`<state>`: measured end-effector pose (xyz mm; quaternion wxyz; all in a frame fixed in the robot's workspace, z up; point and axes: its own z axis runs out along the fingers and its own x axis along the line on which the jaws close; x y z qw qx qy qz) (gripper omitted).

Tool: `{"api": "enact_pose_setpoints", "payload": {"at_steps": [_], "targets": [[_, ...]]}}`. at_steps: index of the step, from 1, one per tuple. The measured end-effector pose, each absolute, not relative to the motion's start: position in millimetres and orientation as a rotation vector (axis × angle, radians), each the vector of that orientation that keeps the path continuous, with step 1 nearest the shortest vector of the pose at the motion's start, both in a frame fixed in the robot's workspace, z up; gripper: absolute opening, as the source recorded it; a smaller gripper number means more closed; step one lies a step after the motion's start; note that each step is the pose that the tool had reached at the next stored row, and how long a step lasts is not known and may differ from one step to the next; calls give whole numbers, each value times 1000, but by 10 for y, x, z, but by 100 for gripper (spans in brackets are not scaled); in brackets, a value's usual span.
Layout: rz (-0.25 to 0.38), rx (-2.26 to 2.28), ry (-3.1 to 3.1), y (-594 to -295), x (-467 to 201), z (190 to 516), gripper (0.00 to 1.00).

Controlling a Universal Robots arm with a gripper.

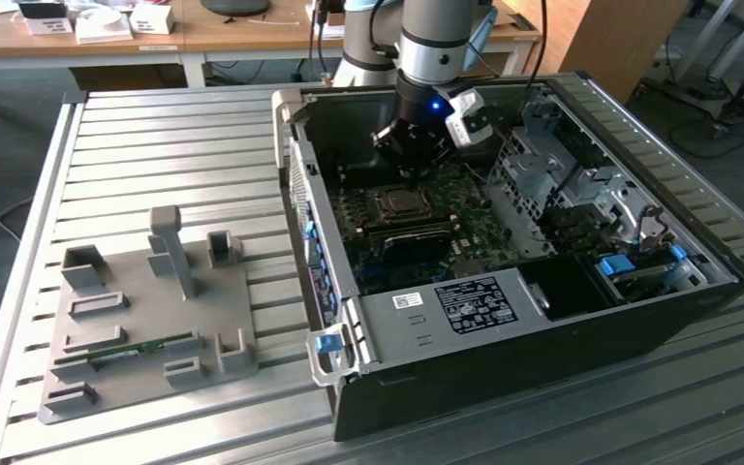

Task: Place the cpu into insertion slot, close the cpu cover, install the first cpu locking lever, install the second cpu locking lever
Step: 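Install the second cpu locking lever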

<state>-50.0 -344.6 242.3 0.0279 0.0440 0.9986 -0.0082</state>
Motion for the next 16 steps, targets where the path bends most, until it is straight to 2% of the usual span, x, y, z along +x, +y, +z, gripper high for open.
{"api": "enact_pose_setpoints", "payload": {"at_steps": [16], "targets": [[-25, 136, 3083, -3490, -500, 2423, 11]]}}
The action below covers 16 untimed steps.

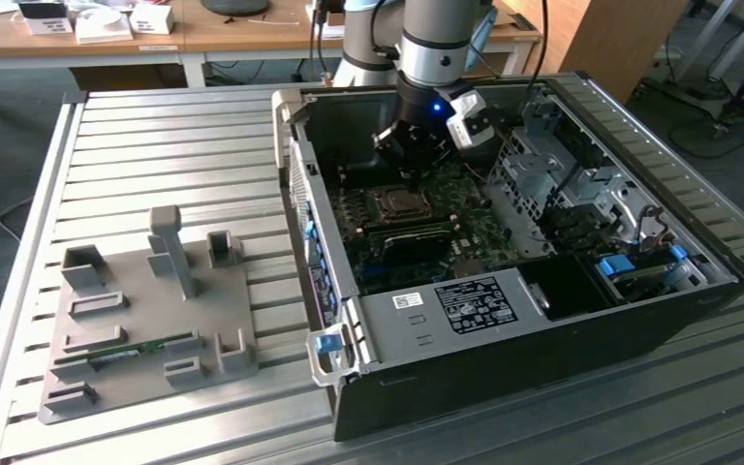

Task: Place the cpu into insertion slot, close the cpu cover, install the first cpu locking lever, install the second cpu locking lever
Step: 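Install the second cpu locking lever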

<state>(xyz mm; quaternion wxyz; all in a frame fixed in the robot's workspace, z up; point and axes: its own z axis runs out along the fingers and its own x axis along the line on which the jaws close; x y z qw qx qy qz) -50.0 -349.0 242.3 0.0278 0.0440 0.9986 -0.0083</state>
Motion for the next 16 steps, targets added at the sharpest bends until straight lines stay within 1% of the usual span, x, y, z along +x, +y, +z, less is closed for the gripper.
{"api": "enact_pose_setpoints", "payload": {"at_steps": [12, 16], "targets": [[-25, 136, 3083, -3667, -500, 2423, 11], [-25, 136, 3083, -3684, -500, 2423, 11]]}}
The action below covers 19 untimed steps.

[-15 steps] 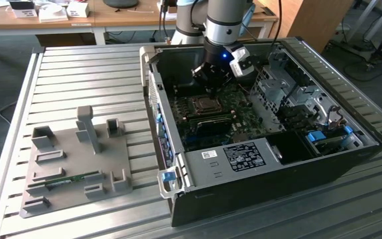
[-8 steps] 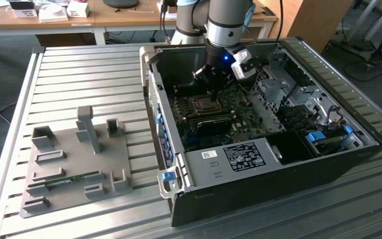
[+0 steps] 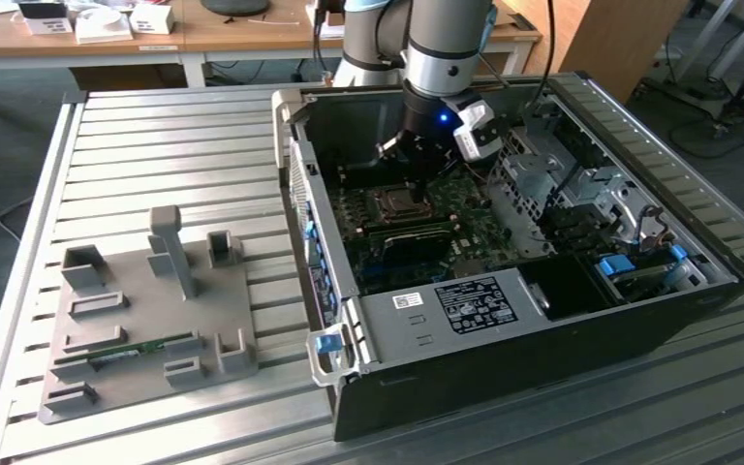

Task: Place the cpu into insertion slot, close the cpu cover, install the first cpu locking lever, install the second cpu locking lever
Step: 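Install the second cpu locking lever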

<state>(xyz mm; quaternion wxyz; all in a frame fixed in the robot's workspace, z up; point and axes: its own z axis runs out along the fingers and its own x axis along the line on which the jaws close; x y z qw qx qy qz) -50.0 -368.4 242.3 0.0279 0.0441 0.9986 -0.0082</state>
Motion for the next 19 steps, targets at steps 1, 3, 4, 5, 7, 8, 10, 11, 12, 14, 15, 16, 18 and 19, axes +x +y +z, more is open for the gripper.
{"api": "enact_pose_setpoints", "payload": {"at_steps": [1, 3, 4, 5, 7, 8, 10, 11, 12, 14, 15, 16, 18, 19], "targets": [[-25, 136, 3083, -3685, -500, 2423, 11], [-25, 136, 3083, -3685, -501, 2422, 11], [-25, 136, 3083, -3685, -502, 2422, 11], [-25, 136, 3083, -3685, -505, 2423, 11], [-25, 136, 3083, -3685, -510, 2422, 11], [-25, 136, 3083, -3685, -514, 2422, 11], [-25, 136, 3083, -3685, -523, 2421, 11], [-25, 136, 3083, -3685, -527, 2421, 11], [-25, 136, 3083, -3685, -531, 2421, 11], [-26, 136, 3083, -3685, -542, 2421, 11], [-25, 136, 3083, -3685, -547, 2421, 11], [-25, 136, 3083, -3685, -551, 2421, 11], [-25, 136, 3083, -3685, -560, 2421, 11], [-25, 136, 3083, -3685, -566, 2420, 11]]}}
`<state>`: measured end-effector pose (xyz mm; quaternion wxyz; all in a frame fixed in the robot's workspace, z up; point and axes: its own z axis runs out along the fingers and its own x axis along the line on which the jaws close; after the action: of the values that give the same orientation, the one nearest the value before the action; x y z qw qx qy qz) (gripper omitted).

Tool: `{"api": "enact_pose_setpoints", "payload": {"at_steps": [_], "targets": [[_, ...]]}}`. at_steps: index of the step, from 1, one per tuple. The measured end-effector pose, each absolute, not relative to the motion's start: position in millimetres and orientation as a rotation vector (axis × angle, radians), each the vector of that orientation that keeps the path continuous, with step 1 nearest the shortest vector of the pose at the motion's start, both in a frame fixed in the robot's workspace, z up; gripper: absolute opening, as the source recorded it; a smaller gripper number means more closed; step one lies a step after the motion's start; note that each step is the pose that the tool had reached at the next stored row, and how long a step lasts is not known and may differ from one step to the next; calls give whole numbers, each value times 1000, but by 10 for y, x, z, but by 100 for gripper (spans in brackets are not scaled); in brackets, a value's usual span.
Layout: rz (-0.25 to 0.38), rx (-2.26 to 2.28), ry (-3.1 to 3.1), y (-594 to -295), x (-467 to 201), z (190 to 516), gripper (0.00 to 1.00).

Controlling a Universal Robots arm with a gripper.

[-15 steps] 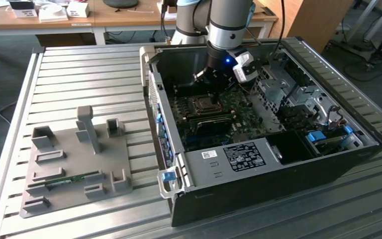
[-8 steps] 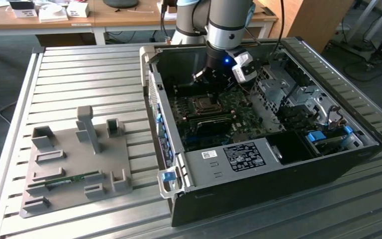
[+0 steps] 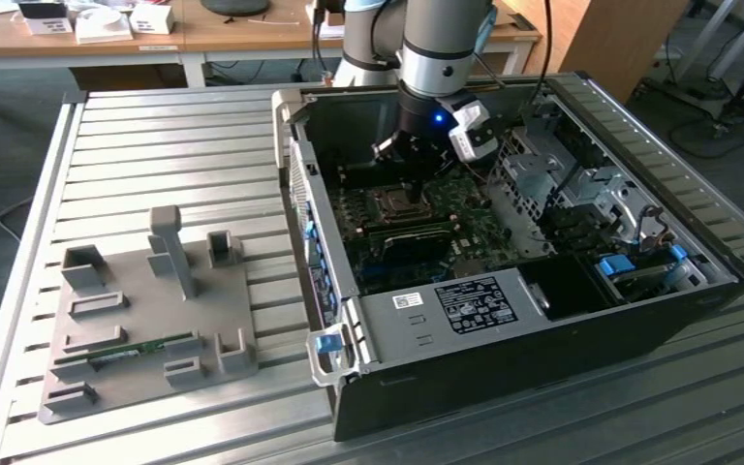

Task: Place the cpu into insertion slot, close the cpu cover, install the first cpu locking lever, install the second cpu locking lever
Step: 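Install the second cpu locking lever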

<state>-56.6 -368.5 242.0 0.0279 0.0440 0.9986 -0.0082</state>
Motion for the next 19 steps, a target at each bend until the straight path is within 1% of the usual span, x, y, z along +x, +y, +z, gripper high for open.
{"api": "enact_pose_setpoints", "payload": {"at_steps": [19], "targets": [[-25, 136, 3083, -3685, -681, 2415, 11]]}}
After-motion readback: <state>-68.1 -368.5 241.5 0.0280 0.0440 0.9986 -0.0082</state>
